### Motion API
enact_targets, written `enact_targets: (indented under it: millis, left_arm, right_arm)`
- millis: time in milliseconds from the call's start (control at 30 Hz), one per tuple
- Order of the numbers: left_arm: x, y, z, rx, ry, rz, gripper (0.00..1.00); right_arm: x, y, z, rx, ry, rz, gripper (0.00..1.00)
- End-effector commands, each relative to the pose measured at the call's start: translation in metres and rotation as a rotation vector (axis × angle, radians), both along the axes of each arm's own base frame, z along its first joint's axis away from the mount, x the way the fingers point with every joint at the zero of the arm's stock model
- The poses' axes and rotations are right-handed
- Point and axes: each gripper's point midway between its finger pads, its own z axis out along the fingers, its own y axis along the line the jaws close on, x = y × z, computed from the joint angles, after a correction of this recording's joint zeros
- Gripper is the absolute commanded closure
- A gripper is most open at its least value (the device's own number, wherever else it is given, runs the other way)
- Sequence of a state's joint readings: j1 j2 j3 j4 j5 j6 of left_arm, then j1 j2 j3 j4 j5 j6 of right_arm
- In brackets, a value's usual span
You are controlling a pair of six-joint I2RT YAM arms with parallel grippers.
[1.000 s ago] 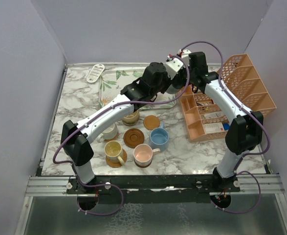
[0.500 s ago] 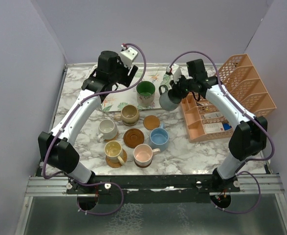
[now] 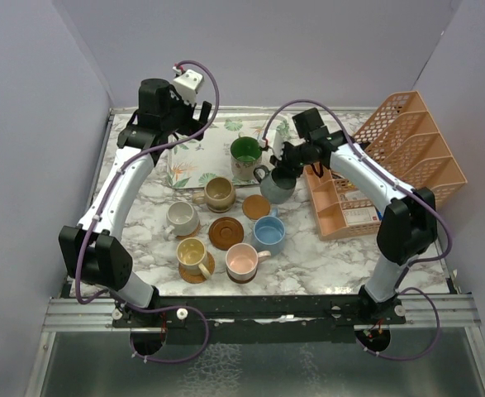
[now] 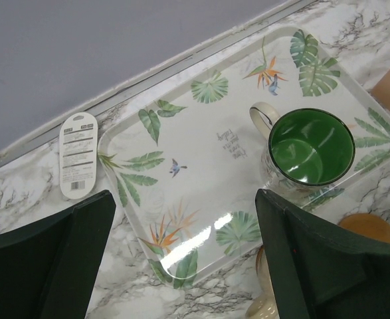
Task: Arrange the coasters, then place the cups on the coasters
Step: Place the cup on the coaster.
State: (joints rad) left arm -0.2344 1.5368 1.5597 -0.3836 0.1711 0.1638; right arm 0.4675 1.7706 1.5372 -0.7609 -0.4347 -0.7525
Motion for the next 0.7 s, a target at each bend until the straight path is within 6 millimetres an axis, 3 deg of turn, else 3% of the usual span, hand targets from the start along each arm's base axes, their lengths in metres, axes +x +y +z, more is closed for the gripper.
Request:
enact_targets:
  millis: [0, 333, 667]
  left_arm:
    - [-0.008, 0.003, 0.026, -0.079, -0.036, -0.029, 0.09]
    - [-0.006, 0.021, 0.03, -0.13, -0.028, -0.012, 0.07]
    - [-0.004, 0.026, 0.03, -0.15, -0.025, -0.008, 0.07]
  right_arm:
    - [0.005, 0.027, 0.018, 0.03, -0.108, 0.127, 0.99]
    - [0.006, 0.053, 0.002, -0.015, -0.13, 0.228, 0.99]
    - [0.011, 0.06, -0.022, -0.103, -0.154, 0.246, 0.99]
